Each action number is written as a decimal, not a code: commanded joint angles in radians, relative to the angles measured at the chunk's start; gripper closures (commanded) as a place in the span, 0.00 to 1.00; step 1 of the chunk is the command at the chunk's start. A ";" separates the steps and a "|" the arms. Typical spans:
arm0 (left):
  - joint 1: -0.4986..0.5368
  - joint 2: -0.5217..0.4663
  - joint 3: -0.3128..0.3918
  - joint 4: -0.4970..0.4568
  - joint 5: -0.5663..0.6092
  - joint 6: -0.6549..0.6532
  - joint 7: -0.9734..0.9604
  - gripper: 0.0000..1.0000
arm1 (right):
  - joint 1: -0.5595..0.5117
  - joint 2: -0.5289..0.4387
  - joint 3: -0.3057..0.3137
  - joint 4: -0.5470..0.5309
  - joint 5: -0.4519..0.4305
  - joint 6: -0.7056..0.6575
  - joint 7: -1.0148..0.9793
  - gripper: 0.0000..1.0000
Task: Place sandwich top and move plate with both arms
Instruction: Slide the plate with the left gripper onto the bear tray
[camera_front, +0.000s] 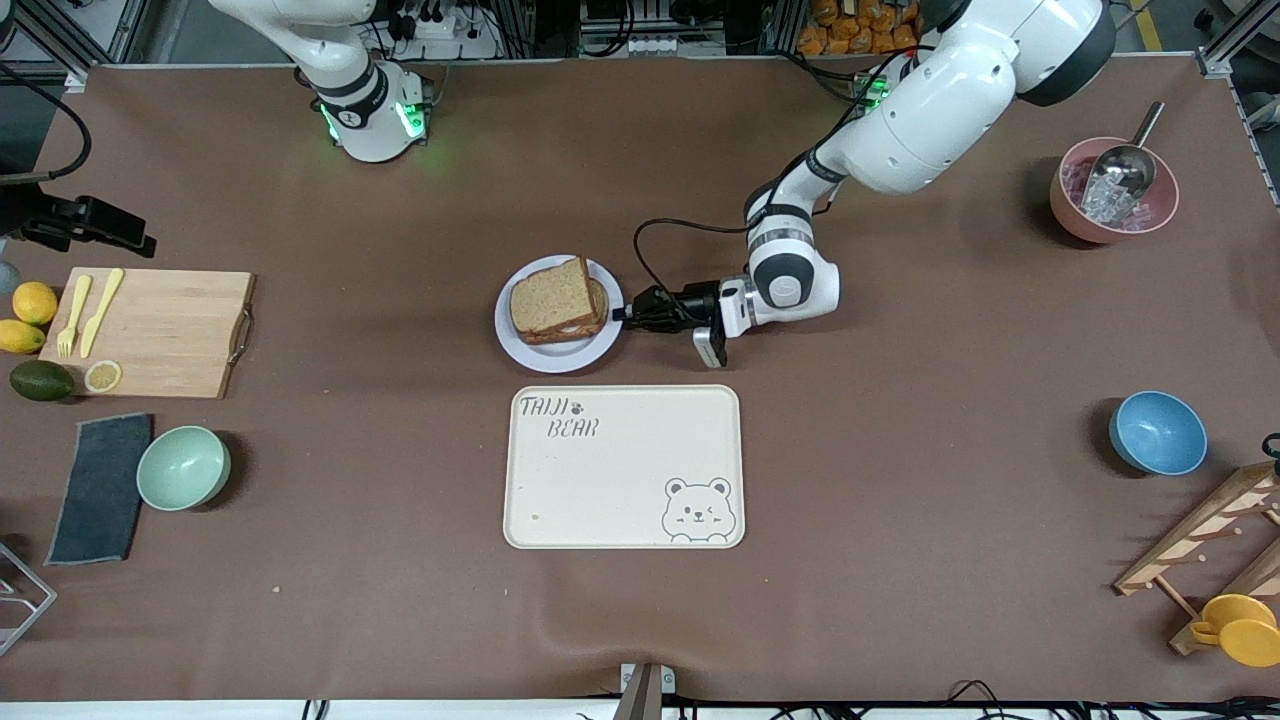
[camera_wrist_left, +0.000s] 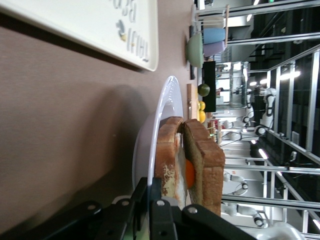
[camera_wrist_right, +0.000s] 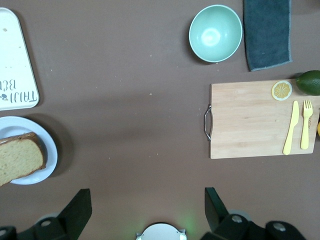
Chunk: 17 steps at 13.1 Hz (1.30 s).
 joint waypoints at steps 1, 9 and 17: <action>0.075 -0.017 -0.063 -0.015 -0.039 -0.006 0.036 1.00 | 0.000 -0.145 -0.002 -0.178 -0.016 0.118 -0.009 0.00; 0.190 -0.071 -0.071 -0.005 -0.030 0.002 -0.010 1.00 | 0.030 -0.148 0.004 -0.152 -0.017 0.097 -0.011 0.00; 0.287 -0.055 -0.038 0.070 -0.020 0.069 -0.057 1.00 | 0.030 0.007 0.004 0.083 -0.017 0.081 -0.009 0.00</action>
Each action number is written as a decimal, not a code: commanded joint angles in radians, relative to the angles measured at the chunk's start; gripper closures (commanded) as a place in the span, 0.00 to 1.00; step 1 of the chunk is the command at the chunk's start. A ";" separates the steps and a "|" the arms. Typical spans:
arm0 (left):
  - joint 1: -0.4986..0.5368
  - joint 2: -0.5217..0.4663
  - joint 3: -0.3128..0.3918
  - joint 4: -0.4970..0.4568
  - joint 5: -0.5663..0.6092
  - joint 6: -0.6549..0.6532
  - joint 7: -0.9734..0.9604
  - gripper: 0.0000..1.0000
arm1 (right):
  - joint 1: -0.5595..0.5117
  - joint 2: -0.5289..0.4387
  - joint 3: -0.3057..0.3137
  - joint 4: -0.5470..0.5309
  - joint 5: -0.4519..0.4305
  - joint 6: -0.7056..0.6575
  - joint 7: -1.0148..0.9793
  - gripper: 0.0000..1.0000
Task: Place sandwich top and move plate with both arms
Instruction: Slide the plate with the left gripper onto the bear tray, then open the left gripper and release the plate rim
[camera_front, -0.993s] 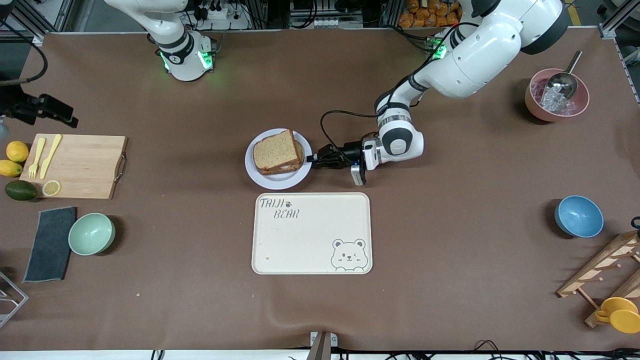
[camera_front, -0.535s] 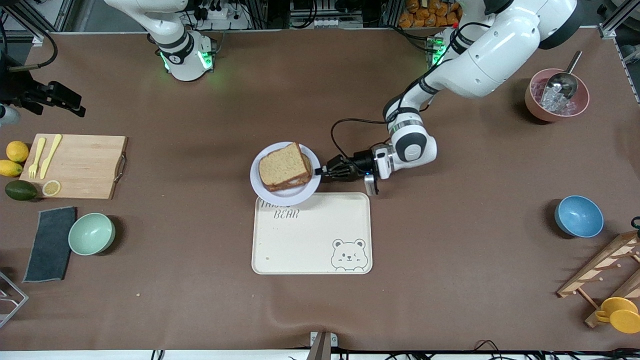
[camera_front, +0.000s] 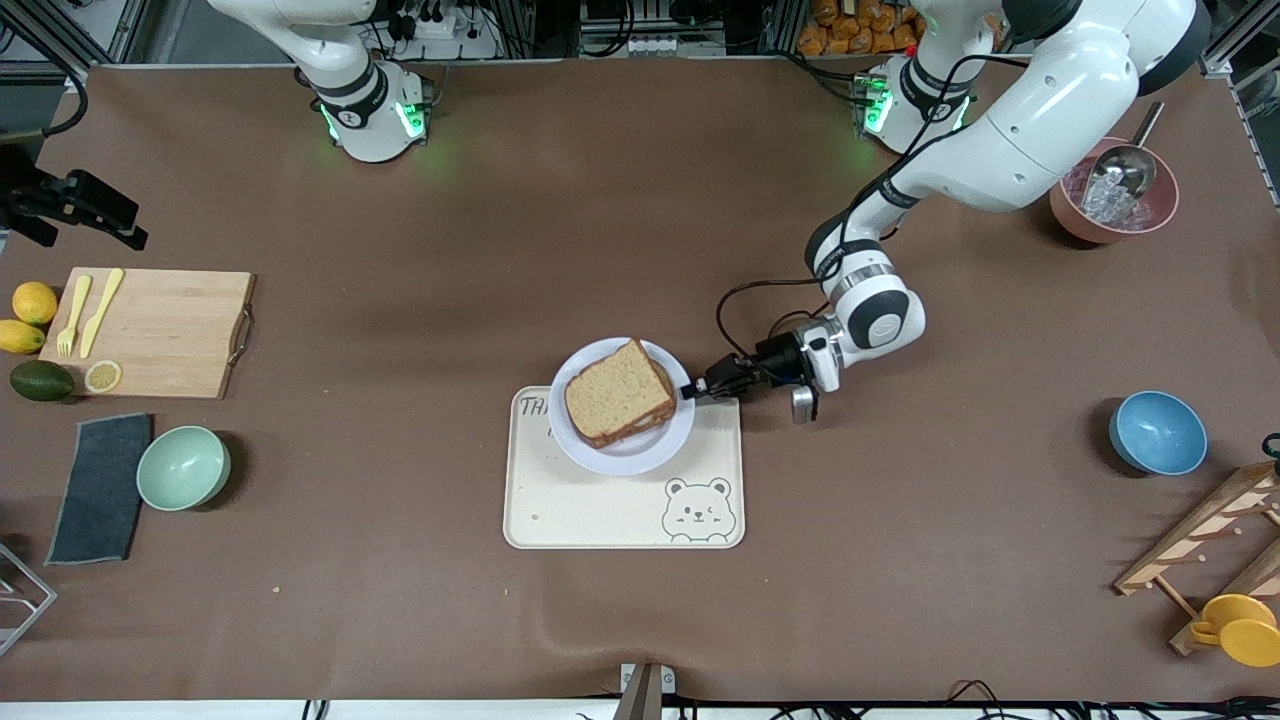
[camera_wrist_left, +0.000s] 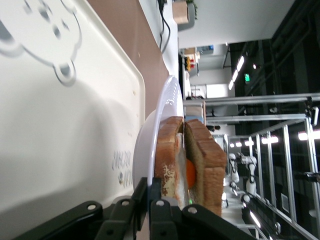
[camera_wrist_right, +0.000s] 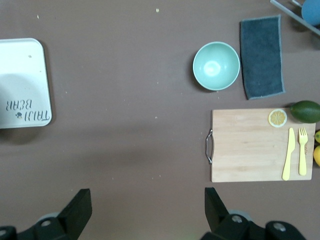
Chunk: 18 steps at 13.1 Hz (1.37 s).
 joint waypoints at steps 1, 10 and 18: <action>-0.010 -0.003 0.023 0.043 -0.020 0.056 -0.018 1.00 | 0.005 0.081 -0.006 0.122 -0.013 -0.033 0.001 0.00; -0.041 0.054 0.102 0.078 -0.019 0.072 -0.016 1.00 | -0.022 0.081 -0.011 0.079 -0.008 -0.077 0.022 0.00; -0.046 0.057 0.116 0.061 -0.017 0.109 -0.015 0.69 | -0.020 0.079 -0.011 0.077 0.001 -0.099 0.045 0.00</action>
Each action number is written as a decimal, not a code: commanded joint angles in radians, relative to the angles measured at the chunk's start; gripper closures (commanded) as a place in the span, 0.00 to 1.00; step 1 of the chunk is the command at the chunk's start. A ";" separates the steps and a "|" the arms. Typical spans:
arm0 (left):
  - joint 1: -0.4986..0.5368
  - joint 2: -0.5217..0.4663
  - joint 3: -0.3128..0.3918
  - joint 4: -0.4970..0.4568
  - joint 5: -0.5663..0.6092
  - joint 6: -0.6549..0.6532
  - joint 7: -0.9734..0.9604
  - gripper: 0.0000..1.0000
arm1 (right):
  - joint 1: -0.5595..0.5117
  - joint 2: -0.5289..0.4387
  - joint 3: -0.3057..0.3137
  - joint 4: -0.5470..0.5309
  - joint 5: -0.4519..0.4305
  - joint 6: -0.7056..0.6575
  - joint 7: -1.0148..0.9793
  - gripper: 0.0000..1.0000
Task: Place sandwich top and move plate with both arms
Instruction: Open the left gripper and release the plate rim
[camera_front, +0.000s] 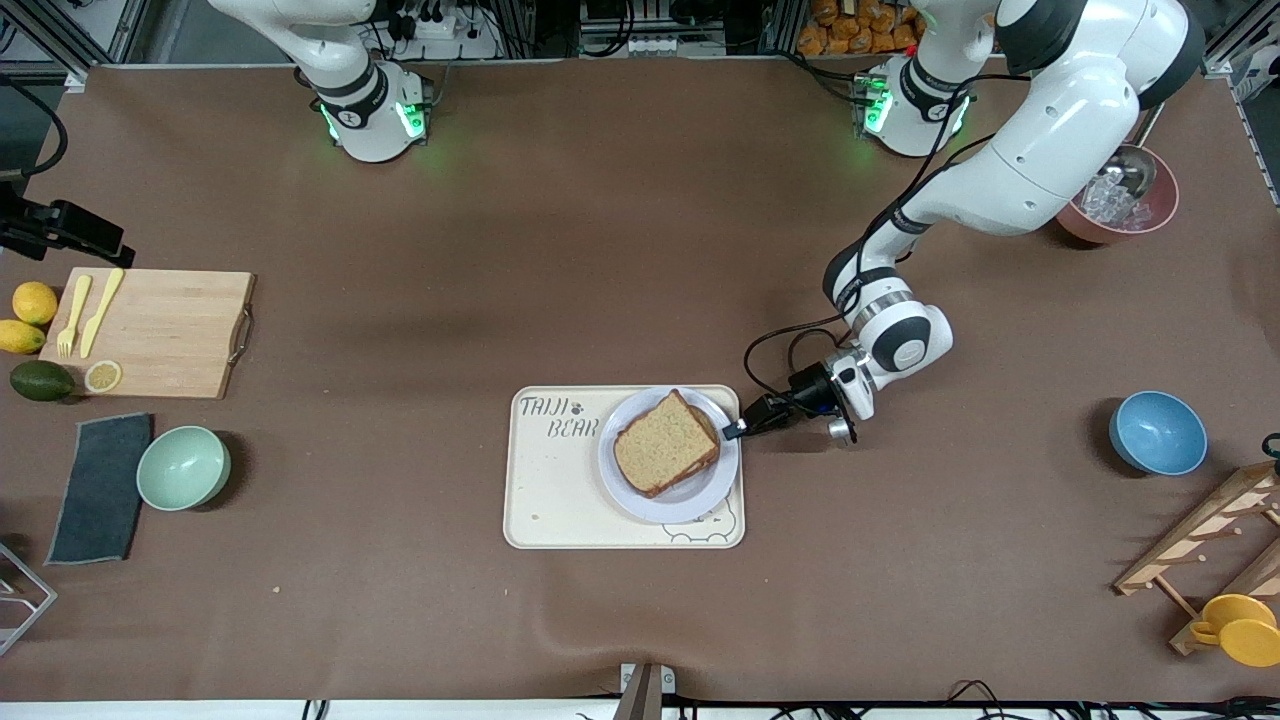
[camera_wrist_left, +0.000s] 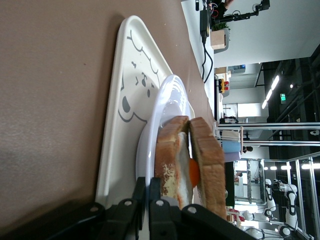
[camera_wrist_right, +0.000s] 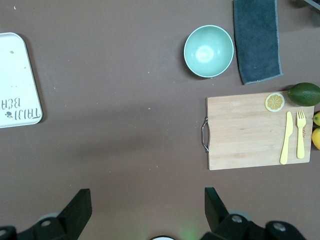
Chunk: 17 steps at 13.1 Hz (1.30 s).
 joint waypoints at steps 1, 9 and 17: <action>-0.015 -0.006 0.009 0.003 -0.017 0.047 -0.009 0.69 | -0.005 -0.002 0.007 0.000 0.005 -0.009 0.018 0.00; -0.009 -0.035 0.000 -0.018 -0.017 0.089 -0.009 0.69 | 0.003 -0.010 0.012 0.000 0.004 -0.012 0.004 0.00; 0.002 -0.116 -0.014 -0.084 -0.019 0.089 -0.010 0.70 | 0.006 -0.010 0.012 0.001 0.004 -0.020 0.004 0.00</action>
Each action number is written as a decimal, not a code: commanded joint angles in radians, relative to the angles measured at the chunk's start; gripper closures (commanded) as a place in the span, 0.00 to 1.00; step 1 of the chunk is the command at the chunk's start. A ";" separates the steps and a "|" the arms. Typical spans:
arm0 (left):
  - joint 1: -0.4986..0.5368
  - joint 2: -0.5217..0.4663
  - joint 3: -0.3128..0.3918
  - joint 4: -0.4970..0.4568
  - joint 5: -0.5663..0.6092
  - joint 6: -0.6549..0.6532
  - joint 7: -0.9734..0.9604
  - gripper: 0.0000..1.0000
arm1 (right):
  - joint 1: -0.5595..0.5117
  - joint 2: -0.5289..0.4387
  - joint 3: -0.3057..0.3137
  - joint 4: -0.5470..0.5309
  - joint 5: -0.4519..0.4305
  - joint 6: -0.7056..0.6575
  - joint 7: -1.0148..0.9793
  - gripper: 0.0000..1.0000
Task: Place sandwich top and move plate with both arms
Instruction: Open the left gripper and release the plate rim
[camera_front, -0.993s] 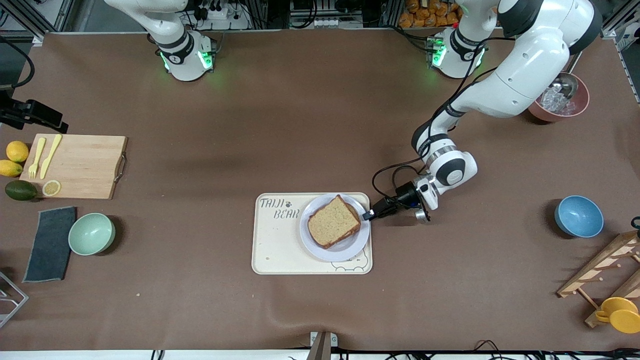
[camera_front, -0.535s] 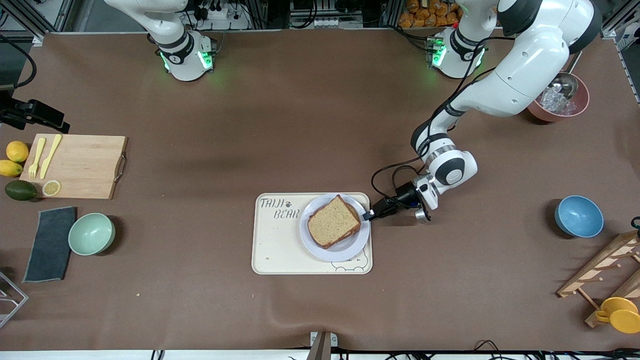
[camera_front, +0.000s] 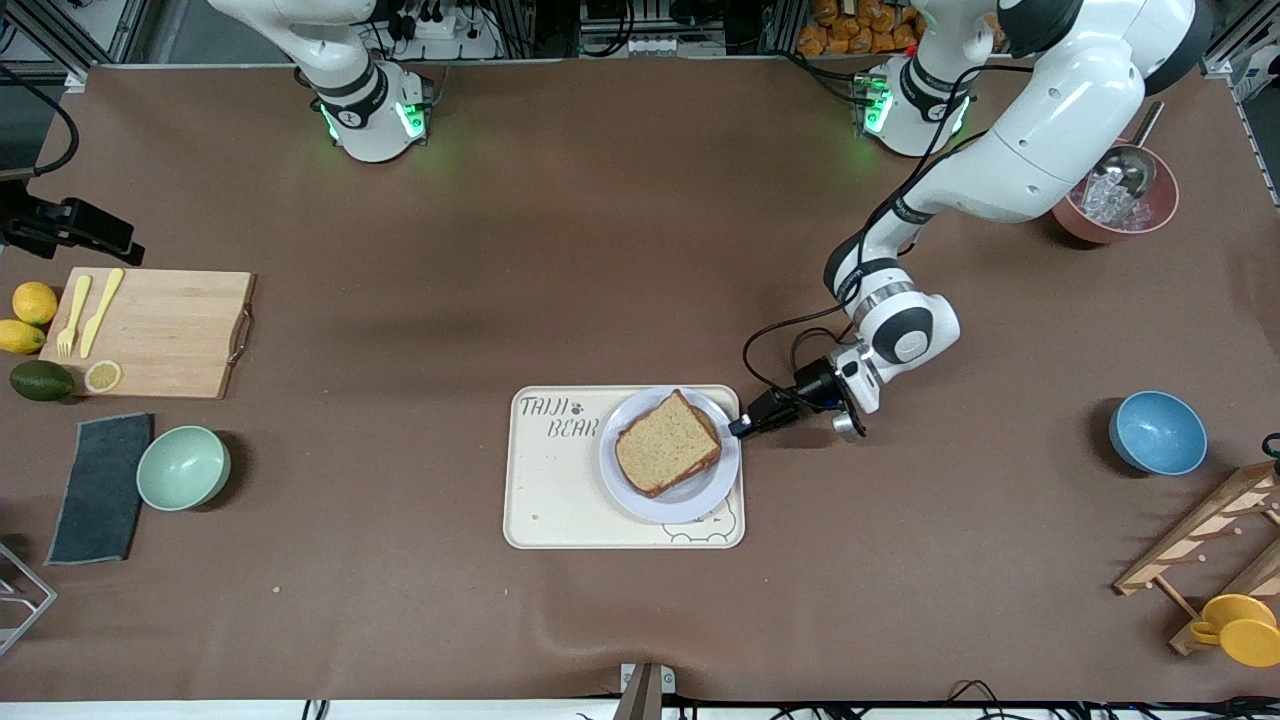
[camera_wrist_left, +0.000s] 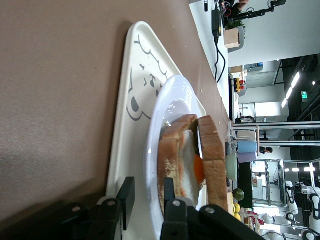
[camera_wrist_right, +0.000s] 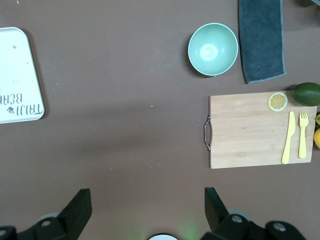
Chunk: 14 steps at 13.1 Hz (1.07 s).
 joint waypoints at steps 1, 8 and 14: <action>0.007 -0.073 -0.009 -0.055 -0.019 0.017 -0.010 0.72 | 0.000 -0.010 0.002 0.000 0.005 -0.011 0.005 0.00; 0.019 -0.158 -0.006 -0.112 -0.017 0.044 -0.016 0.73 | -0.001 -0.010 0.002 0.001 0.005 -0.011 0.005 0.00; 0.025 -0.201 -0.006 -0.088 0.154 0.058 -0.234 0.76 | -0.001 -0.008 0.002 0.001 0.003 -0.011 0.005 0.00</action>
